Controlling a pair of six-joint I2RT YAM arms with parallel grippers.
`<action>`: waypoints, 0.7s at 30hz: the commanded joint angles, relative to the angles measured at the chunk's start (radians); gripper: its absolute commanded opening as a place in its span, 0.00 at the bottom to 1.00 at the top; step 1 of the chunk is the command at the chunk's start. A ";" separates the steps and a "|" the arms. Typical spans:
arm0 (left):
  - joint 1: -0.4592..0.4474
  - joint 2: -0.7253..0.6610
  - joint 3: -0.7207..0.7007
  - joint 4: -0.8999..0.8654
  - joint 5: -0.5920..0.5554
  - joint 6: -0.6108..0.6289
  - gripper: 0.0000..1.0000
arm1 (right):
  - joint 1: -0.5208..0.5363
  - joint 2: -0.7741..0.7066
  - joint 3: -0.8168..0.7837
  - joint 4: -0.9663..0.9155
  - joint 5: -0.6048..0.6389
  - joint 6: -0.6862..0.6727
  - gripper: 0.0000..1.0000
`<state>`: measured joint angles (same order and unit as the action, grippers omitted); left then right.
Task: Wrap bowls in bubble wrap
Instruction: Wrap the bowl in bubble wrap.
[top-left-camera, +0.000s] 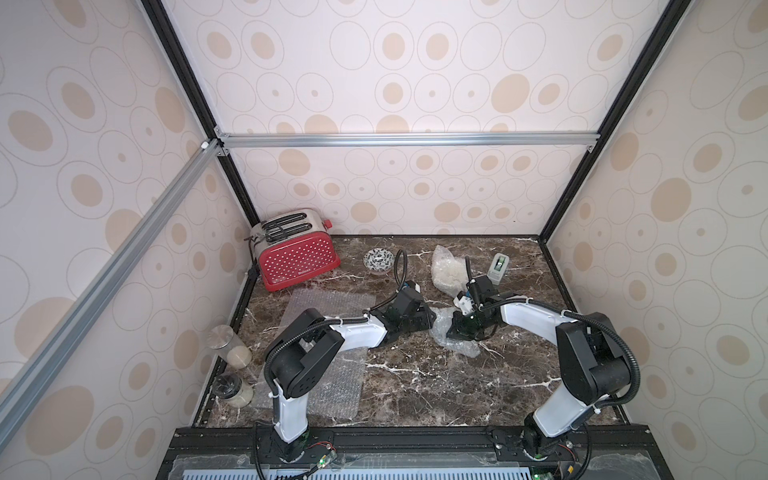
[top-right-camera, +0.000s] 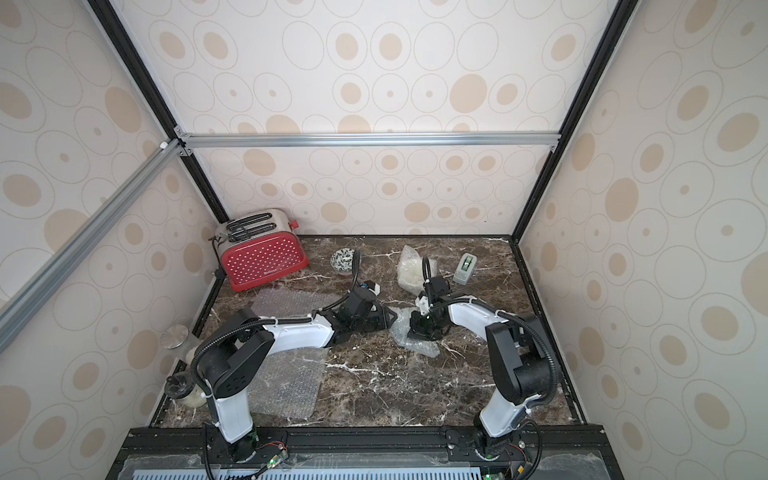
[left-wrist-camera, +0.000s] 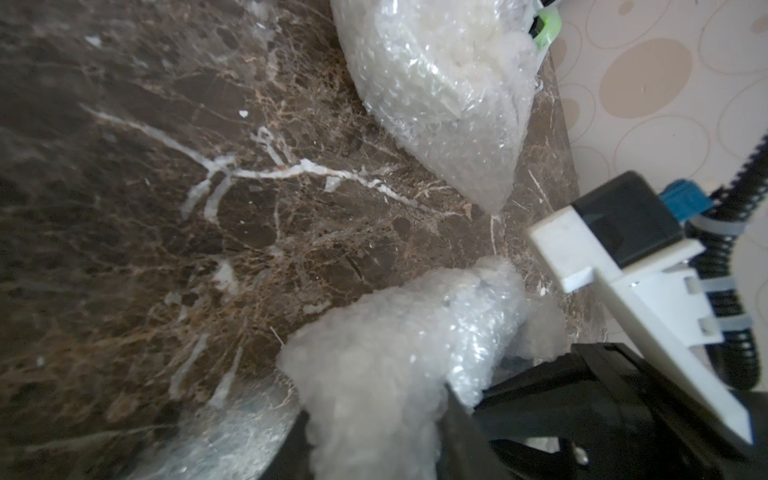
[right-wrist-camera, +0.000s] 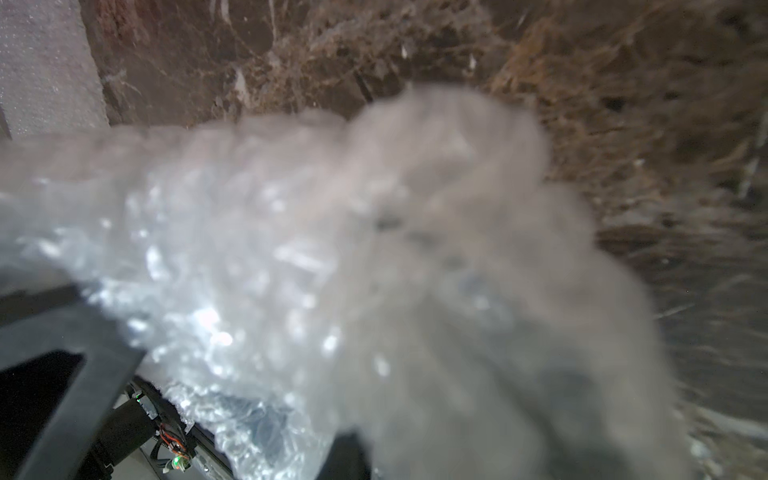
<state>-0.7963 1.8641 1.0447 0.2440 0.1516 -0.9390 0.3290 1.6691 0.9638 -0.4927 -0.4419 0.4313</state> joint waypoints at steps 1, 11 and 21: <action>0.006 -0.037 -0.007 -0.005 -0.016 -0.021 0.59 | 0.000 0.033 -0.030 -0.066 0.075 -0.014 0.13; -0.004 0.011 -0.024 0.121 0.030 -0.089 0.74 | 0.000 0.039 -0.013 -0.069 0.057 -0.011 0.12; -0.008 0.141 -0.006 0.227 0.125 -0.166 0.52 | -0.001 0.028 -0.019 -0.063 0.055 -0.005 0.12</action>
<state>-0.7986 1.9800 1.0256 0.4553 0.2432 -1.0763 0.3290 1.6737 0.9649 -0.4889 -0.4412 0.4324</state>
